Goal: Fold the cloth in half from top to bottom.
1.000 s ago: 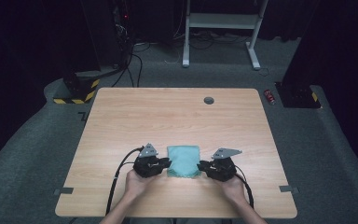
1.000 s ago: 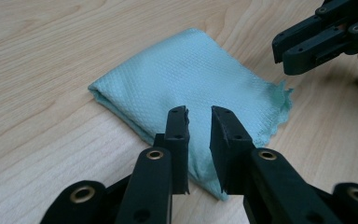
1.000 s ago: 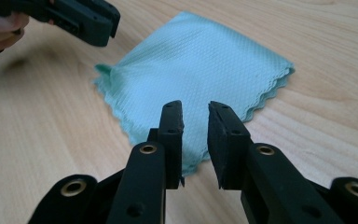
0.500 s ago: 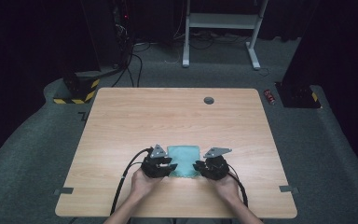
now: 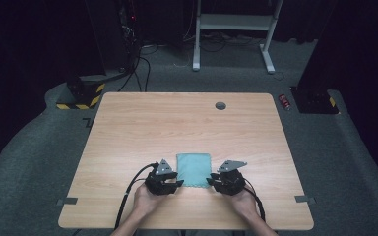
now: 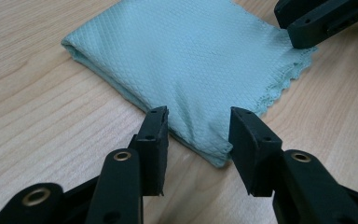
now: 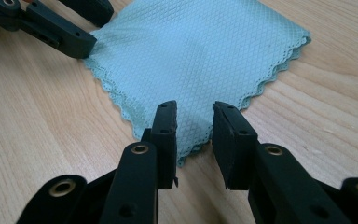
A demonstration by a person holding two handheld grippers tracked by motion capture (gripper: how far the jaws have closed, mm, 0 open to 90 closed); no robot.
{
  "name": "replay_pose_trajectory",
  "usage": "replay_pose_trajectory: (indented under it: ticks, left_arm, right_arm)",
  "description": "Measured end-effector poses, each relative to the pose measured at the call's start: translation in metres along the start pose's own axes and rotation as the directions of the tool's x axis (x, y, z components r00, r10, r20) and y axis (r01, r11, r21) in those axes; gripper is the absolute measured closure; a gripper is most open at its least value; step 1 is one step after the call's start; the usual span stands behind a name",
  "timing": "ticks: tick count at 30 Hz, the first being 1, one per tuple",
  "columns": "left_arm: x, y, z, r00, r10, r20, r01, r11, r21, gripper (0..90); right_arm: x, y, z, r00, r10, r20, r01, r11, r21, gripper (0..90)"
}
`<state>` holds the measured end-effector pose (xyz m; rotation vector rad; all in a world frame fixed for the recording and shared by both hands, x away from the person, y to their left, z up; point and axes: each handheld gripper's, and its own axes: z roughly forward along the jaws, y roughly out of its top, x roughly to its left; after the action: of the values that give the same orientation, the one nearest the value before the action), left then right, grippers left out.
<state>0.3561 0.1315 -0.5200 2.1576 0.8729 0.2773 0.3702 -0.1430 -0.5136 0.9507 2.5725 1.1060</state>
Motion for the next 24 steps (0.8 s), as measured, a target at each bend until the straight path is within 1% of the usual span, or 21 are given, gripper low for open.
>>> replay_pose_trajectory:
  ticks: [2, 5, 6, 7, 10, 11, 12, 16, 17, 19, 21, 23, 24]
  left_arm:
    - [-0.001, 0.0, -0.001, 0.9999, 0.013, -0.009, -0.013, 0.9999, 0.009, 57.4]
    - [0.0, 0.0, -0.003, 0.9996, 0.02, -0.018, -0.02, 0.9996, 0.021, 56.0]
    - [0.0, 0.0, -0.005, 0.9997, 0.016, -0.018, -0.016, 0.9998, 0.014, 55.0]
    - [0.001, 0.001, -0.006, 0.9999, 0.005, -0.014, -0.005, 1.0, -0.003, 54.4]
    - [0.006, 0.008, -0.008, 0.9998, -0.017, 0.005, 0.017, 0.999, -0.041, 53.6]
    - [0.007, 0.011, -0.007, 0.9998, -0.019, 0.01, 0.02, 0.9988, -0.045, 53.4]
    - [0.009, 0.016, -0.004, 0.9997, -0.02, 0.012, 0.021, 0.9985, -0.051, 53.2]
    - [0.016, 0.033, 0.012, 0.9997, -0.025, 0.009, 0.025, 0.9972, -0.071, 53.2]
    - [0.018, 0.036, 0.016, 0.9997, -0.024, 0.009, 0.025, 0.9972, -0.07, 53.0]
    - [0.021, 0.043, 0.027, 0.9991, -0.041, 0.0, 0.041, 0.9974, -0.059, 52.8]
    - [0.025, 0.047, 0.034, 0.9989, -0.045, -0.017, 0.044, 0.9973, -0.059, 52.7]
    - [0.028, 0.048, 0.038, 0.9979, -0.057, -0.03, 0.055, 0.9966, -0.062, 52.6]
    - [0.029, 0.048, 0.04, 0.997, -0.069, -0.036, 0.067, 0.996, -0.059, 52.5]
  right_arm:
    - [0.0, -0.002, 0.0, 0.9998, -0.014, 0.014, 0.014, 1.0, 0.01, 69.3]
    - [0.0, -0.004, 0.0, 0.9999, -0.007, 0.013, 0.007, 1.0, 0.012, 68.6]
    - [0.0, -0.004, -0.001, 0.9998, -0.013, 0.017, 0.013, 1.0, 0.008, 68.7]
    - [-0.001, -0.003, -0.001, 0.9997, -0.013, 0.019, 0.013, 1.0, 0.001, 68.7]
    - [-0.003, 0.001, -0.003, 0.9998, 0.01, 0.014, -0.009, 1.0, -0.025, 69.1]
    - [-0.004, 0.004, -0.003, 0.9998, 0.014, 0.015, -0.014, 0.999, -0.036, 69.5]
    - [-0.005, 0.007, -0.003, 0.9997, 0.016, 0.016, -0.015, 0.999, -0.042, 70.3]
    - [-0.015, 0.023, 0.007, 0.9974, 0.069, 0.02, -0.067, 0.993, -0.092, 72.9]
    - [-0.017, 0.027, 0.011, 0.9963, 0.083, 0.023, -0.08, 0.991, -0.103, 73.3]
    - [-0.019, 0.034, 0.017, 0.9947, 0.1, 0.025, -0.096, 0.988, -0.117, 74.0]
    - [-0.02, 0.043, 0.027, 0.9941, 0.104, 0.029, -0.1, 0.989, -0.113, 74.1]
    - [-0.021, 0.047, 0.034, 0.9931, 0.113, 0.033, -0.108, 0.988, -0.109, 74.0]
    - [-0.021, 0.049, 0.038, 0.9919, 0.122, 0.036, -0.117, 0.987, -0.108, 74.0]
